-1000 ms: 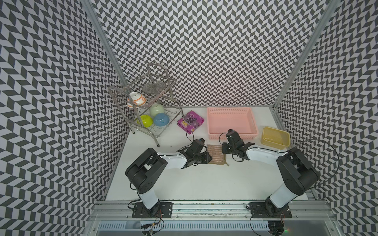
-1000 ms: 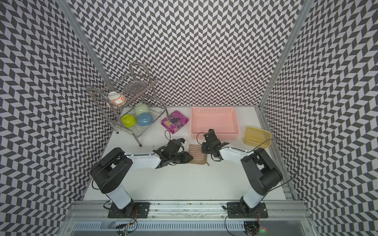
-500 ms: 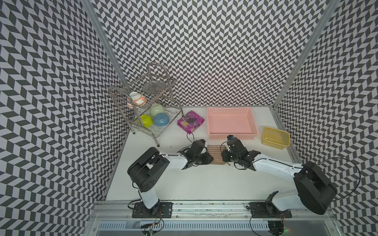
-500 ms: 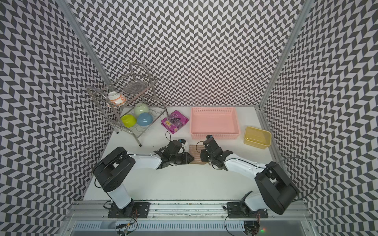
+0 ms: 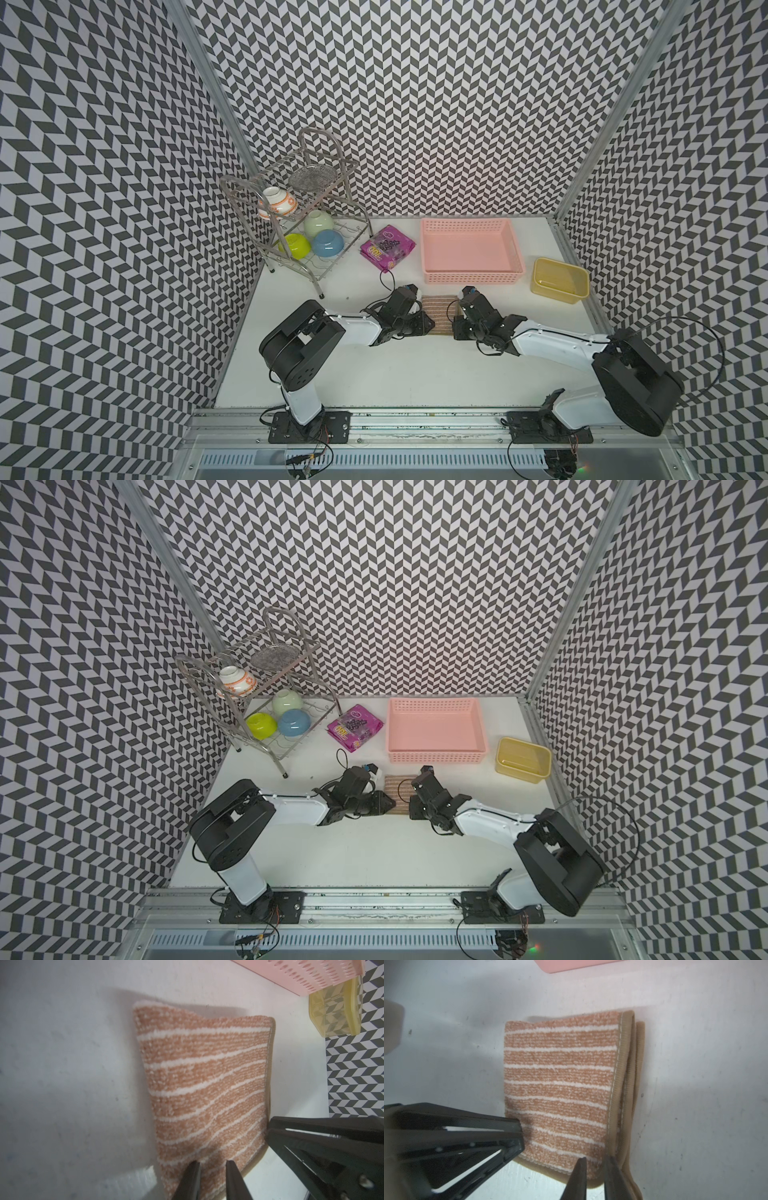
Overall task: Fold the square dishcloth
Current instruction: Smooth out the cleaning item at the center of the board.
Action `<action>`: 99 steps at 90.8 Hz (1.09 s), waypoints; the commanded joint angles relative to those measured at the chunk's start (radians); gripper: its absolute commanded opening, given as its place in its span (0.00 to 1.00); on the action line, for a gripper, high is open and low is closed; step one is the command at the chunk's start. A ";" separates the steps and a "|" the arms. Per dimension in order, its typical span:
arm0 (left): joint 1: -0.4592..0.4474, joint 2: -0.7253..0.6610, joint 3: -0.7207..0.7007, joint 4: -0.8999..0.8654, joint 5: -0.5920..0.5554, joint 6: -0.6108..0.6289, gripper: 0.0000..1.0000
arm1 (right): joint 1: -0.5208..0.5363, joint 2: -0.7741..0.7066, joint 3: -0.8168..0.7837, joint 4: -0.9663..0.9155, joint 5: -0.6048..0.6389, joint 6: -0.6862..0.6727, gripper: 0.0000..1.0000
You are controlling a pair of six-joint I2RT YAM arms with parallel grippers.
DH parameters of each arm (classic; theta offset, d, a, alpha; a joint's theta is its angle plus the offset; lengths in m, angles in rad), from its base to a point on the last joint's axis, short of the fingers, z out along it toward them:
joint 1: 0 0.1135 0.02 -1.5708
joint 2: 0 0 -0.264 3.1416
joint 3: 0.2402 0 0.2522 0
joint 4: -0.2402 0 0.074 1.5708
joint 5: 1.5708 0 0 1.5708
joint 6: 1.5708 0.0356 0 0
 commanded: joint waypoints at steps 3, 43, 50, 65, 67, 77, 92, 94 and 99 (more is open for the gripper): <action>-0.002 0.001 -0.003 0.002 -0.006 -0.002 0.27 | 0.001 0.032 -0.004 0.039 0.035 0.011 0.13; 0.064 -0.027 0.153 -0.062 -0.074 0.056 0.27 | 0.000 -0.011 -0.016 0.050 0.052 0.013 0.12; 0.066 0.007 0.184 -0.070 -0.071 0.070 0.26 | 0.001 -0.008 -0.018 0.053 0.050 0.015 0.12; 0.069 0.078 0.224 -0.064 -0.051 0.084 0.26 | 0.000 0.000 -0.019 0.061 0.045 0.015 0.12; 0.070 0.087 0.228 -0.062 -0.051 0.085 0.26 | 0.001 0.001 -0.019 0.061 0.045 0.015 0.12; 0.078 0.113 0.238 -0.050 -0.042 0.087 0.26 | 0.000 0.003 -0.022 0.062 0.043 0.015 0.12; 0.087 0.141 0.238 -0.040 -0.046 0.093 0.26 | 0.000 0.002 -0.029 0.064 0.045 0.017 0.12; 0.089 0.143 0.239 -0.038 -0.046 0.094 0.26 | 0.000 0.002 -0.030 0.066 0.045 0.017 0.12; 0.093 0.154 0.241 -0.036 -0.051 0.098 0.26 | 0.000 0.002 -0.033 0.067 0.044 0.019 0.12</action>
